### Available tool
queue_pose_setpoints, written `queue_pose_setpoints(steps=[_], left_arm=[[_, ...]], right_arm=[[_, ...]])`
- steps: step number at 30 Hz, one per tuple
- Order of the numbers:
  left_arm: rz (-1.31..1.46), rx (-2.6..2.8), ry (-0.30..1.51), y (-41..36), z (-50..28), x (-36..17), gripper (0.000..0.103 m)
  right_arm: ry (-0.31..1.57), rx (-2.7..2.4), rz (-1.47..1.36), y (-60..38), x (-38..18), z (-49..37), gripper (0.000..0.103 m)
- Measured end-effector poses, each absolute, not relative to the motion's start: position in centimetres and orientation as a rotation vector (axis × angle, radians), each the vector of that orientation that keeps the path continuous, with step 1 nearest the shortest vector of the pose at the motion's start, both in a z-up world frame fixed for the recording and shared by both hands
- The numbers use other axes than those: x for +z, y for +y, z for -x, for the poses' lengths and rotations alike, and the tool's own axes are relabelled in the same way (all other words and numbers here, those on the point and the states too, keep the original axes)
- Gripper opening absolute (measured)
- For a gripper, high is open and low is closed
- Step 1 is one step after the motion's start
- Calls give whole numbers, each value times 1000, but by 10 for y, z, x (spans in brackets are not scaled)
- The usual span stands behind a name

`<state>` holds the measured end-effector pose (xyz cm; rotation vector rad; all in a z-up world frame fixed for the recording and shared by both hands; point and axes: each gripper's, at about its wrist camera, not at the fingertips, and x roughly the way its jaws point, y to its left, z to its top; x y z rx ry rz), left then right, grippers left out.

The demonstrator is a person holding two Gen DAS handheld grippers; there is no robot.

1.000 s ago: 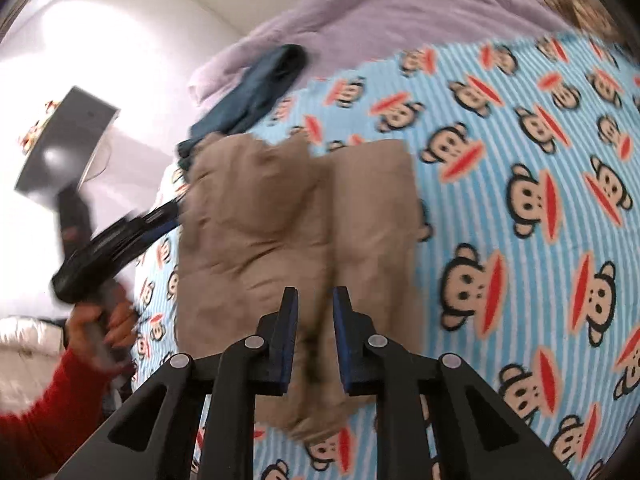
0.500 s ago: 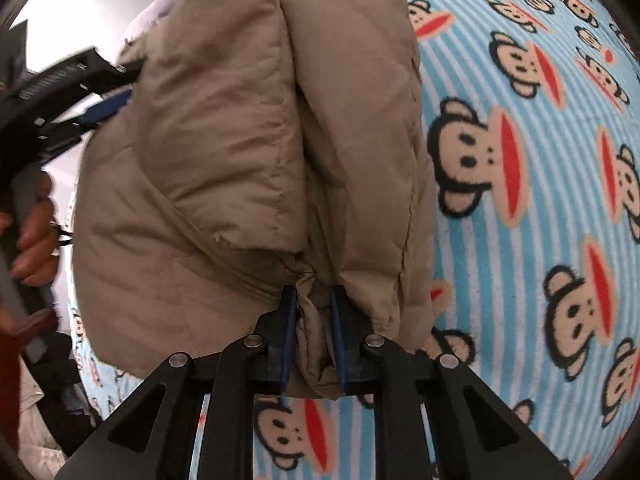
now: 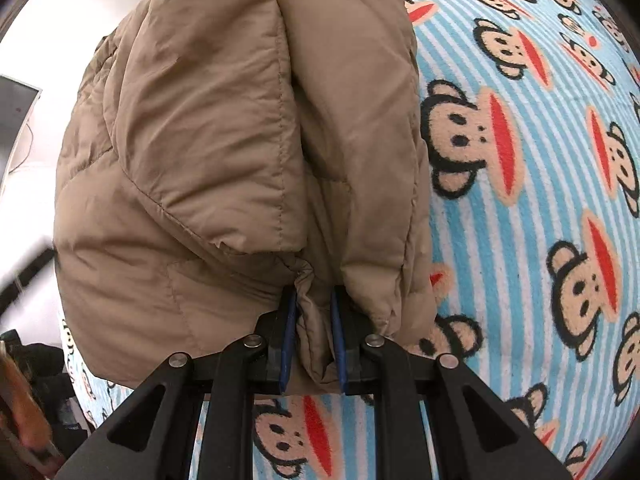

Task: Fold large clothes
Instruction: 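Press the bundle edge flat with both tools, then open and release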

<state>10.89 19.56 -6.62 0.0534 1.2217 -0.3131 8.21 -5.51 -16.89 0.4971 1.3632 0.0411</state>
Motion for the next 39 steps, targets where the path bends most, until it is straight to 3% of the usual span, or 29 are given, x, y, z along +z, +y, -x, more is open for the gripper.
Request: queue_pose_setpoints(steps=[17,39], left_arm=[[-9,-290,1286,209,-99,-77,76],[-11,-276,1309,217,-81,-56,76]], right_arm=[[1482,-52,-386,-11,-149,-77,26],[1438,-35,-450,-8,-92,-58,45]])
